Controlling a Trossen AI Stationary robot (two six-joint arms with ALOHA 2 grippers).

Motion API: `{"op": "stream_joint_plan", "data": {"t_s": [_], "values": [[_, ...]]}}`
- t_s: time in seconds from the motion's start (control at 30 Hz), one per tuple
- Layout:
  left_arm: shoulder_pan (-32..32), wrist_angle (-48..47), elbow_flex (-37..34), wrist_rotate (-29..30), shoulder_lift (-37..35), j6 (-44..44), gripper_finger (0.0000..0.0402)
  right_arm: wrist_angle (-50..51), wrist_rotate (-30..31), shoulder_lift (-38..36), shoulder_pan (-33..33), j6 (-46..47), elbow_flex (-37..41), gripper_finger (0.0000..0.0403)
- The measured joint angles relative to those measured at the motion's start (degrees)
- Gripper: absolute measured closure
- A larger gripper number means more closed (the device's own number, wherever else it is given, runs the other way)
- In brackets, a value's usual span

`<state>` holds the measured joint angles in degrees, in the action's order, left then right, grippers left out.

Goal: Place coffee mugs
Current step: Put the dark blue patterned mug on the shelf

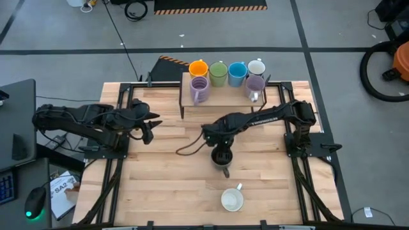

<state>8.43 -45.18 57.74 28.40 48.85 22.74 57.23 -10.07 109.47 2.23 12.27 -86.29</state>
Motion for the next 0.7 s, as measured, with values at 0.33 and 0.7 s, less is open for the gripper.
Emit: {"op": "stream_joint_plan", "data": {"t_s": [0.33,0.7], "values": [[0.0,-0.7,0.0,1.8,-3.4,0.0,0.0267,13.5,7.5,-0.2,-6.6,-6.3,-15.8,0.0354],[0.0,-0.7,0.0,2.0,-4.3,-1.3,0.0267,26.5,16.0,-0.3,-12.6,-9.5,-34.8,0.0354]]}}
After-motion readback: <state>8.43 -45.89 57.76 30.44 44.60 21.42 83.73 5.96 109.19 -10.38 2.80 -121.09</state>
